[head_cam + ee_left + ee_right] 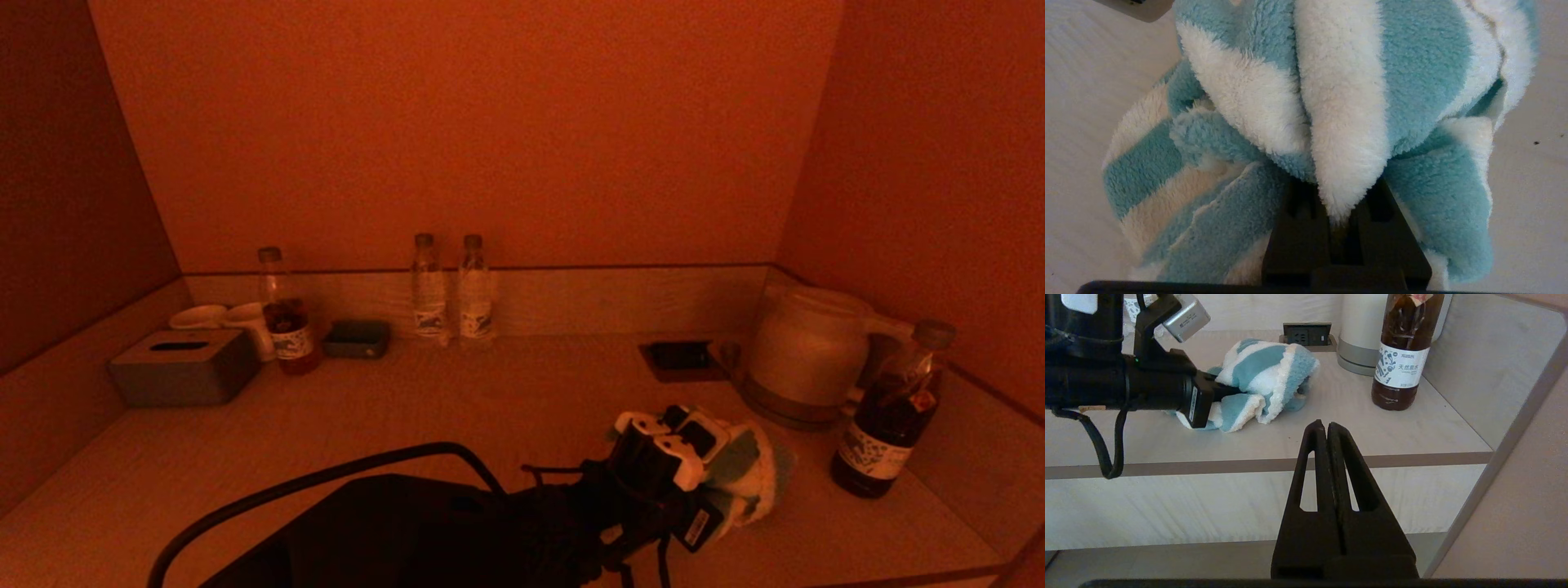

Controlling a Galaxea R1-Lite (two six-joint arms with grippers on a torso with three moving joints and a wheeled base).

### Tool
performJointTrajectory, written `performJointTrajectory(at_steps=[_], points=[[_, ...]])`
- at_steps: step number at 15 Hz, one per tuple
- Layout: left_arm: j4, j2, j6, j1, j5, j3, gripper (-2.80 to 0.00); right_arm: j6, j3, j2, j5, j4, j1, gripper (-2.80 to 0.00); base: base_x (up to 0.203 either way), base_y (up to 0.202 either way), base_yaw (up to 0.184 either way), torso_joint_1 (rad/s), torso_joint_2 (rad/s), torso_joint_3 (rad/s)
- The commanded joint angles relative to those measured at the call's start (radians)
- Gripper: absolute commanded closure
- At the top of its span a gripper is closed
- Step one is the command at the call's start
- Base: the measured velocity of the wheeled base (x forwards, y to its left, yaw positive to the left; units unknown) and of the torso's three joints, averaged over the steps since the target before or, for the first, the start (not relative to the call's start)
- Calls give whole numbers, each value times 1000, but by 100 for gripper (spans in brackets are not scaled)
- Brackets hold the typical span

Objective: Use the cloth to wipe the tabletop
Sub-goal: Sweep the stains on the table

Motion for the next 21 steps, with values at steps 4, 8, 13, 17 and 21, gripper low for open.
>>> performJointTrajectory(at_steps=[4, 8, 13, 17, 21], points=[[38, 11, 25, 2, 14, 2, 0, 0, 0, 1, 0, 0, 0, 0, 0, 0, 0, 0, 0, 0], [49, 19, 29, 6, 66, 5, 0, 0, 0, 1, 0, 0, 0, 0, 0, 0, 0, 0, 0, 0], [82, 15, 62, 15, 176, 17, 0, 0, 0, 1, 0, 0, 0, 0, 0, 0, 0, 0, 0, 0], [95, -2, 63, 33, 240, 40, 0, 0, 0, 1, 0, 0, 0, 0, 0, 0, 0, 0, 0, 0], [108, -33, 63, 69, 303, 108, 0, 0, 0, 1, 0, 0, 0, 0, 0, 0, 0, 0, 0, 0]])
